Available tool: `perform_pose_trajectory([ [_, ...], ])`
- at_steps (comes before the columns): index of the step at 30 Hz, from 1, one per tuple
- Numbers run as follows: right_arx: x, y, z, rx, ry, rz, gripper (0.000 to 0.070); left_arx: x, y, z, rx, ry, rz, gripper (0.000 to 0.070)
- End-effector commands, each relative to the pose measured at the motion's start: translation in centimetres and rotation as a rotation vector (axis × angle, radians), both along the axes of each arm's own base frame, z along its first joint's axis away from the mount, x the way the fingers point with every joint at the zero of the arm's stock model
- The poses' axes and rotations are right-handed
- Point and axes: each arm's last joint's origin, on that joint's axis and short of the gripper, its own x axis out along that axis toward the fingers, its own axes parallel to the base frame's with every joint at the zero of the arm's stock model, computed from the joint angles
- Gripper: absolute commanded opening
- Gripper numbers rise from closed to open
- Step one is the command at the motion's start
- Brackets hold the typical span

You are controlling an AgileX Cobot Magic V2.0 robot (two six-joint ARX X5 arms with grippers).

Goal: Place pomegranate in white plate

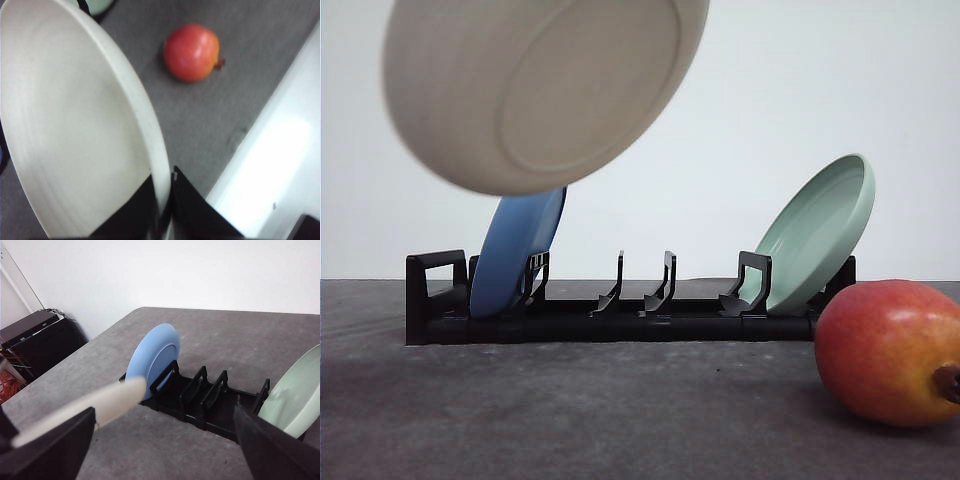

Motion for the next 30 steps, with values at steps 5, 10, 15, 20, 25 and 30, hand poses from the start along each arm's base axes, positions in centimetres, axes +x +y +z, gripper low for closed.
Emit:
perform_pose_trajectory([
  [5,-0.1,0.0,0.5,0.013,-0.003,0.004,0.0558,-1.3,-2.7,-4.2,0.132,-0.036,0.021,0.0002],
  [10,-0.2,0.0,0.4,0.012,0.013,0.004,0.0558,-1.8,-4.8,-8.1,0.281,-0.057,0.004,0.0002],
  [15,-0.2,0.0,0.3,0.012,0.023,0.004,0.0558,-2.2,-7.3,-11.7,0.354,-0.046,-0.02,0.0002],
  [20,-0.2,0.0,0.3,0.012,0.023,0.004,0.0558,-2.9,-9.0,-15.5,0.46,-0.035,-0.035,0.0002],
  [25,-0.2,0.1,0.3,0.011,0.022,0.01,0.0558,-3.4,-10.0,-18.6,0.545,-0.051,-0.043,0.0001],
  [30,-0.2,0.3,0.3,0.006,0.018,0.029,0.0558,-3.4,-10.5,-20.1,0.57,-0.048,-0.046,0.0001],
])
